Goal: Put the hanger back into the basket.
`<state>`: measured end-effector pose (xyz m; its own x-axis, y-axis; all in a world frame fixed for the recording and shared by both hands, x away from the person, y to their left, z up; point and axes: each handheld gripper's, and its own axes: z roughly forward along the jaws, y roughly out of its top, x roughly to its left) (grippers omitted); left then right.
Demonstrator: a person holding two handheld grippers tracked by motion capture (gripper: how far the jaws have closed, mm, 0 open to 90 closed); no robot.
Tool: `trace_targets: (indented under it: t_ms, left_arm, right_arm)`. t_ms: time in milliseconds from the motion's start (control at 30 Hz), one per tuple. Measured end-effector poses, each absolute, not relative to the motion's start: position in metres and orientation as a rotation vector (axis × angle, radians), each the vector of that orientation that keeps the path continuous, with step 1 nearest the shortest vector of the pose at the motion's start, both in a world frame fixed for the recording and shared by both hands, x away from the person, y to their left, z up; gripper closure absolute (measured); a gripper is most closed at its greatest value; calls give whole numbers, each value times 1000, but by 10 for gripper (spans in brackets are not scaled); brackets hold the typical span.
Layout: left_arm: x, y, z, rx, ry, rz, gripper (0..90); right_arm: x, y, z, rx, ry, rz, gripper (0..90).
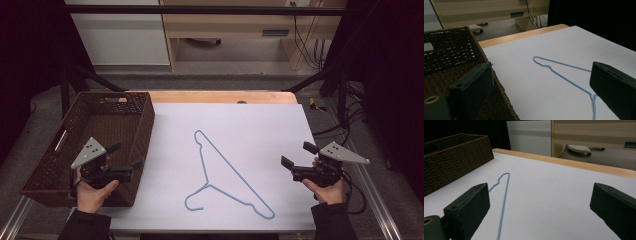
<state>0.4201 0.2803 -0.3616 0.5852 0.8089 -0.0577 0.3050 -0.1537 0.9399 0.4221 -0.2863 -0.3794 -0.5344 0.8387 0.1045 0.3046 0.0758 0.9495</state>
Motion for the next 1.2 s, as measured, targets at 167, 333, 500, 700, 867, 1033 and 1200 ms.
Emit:
trace_targets:
  t_ms: [167,333,500,700,867,1033,1200]
  left_arm:
    - [421,279,-362,1735,923,577,50]
    - [421,280,-362,1727,927,576,50]
    - [420,280,-361,1730,921,586,51]
    - [419,278,-361,1733,918,585,51]
    - [420,277,-362,1740,918,583,52]
    - [420,276,-362,1742,916,584,52]
    - [420,275,-362,1749,913,586,52]
  right_arm:
    - [423,-287,-380,1136,1892,1456,33]
    - [422,-283,-379,1142,1903,1435,35]
    - [423,-279,-377,1123,1923,1413,36]
    - [421,-271,-370,1106,1949,1401,42]
    - [420,-254,-366,1059,1992,1388,57]
    - [422,-231,-368,1037,2083,1335,64]
    - [424,-207,-373,996,2186,1291,75]
